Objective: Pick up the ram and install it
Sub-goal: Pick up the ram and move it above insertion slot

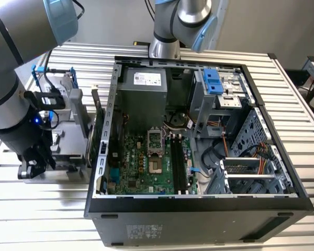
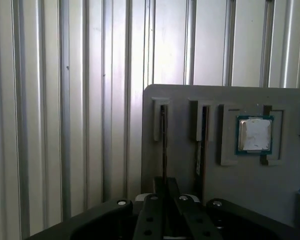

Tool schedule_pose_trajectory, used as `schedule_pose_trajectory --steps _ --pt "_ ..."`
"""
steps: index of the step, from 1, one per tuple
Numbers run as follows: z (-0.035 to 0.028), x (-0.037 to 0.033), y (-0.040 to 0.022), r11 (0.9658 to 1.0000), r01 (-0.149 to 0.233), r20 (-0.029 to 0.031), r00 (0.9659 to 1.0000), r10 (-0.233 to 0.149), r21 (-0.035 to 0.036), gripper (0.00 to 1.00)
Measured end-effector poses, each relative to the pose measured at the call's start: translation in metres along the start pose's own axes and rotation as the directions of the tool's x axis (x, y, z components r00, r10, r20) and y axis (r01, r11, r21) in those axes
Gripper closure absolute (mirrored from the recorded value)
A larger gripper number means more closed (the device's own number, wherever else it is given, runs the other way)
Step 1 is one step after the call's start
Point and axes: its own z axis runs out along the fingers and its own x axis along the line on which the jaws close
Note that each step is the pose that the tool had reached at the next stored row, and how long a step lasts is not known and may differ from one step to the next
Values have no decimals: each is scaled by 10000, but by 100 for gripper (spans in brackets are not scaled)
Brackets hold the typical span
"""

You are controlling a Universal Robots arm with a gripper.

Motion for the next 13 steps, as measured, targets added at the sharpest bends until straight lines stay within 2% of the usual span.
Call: schedule_pose_trajectory --steps 6,13 --pt "-130 -9 -3 10000 0 2 10000 0 -1 100" --pt "-207 -15 -5 10000 0 2 10000 0 -1 100"
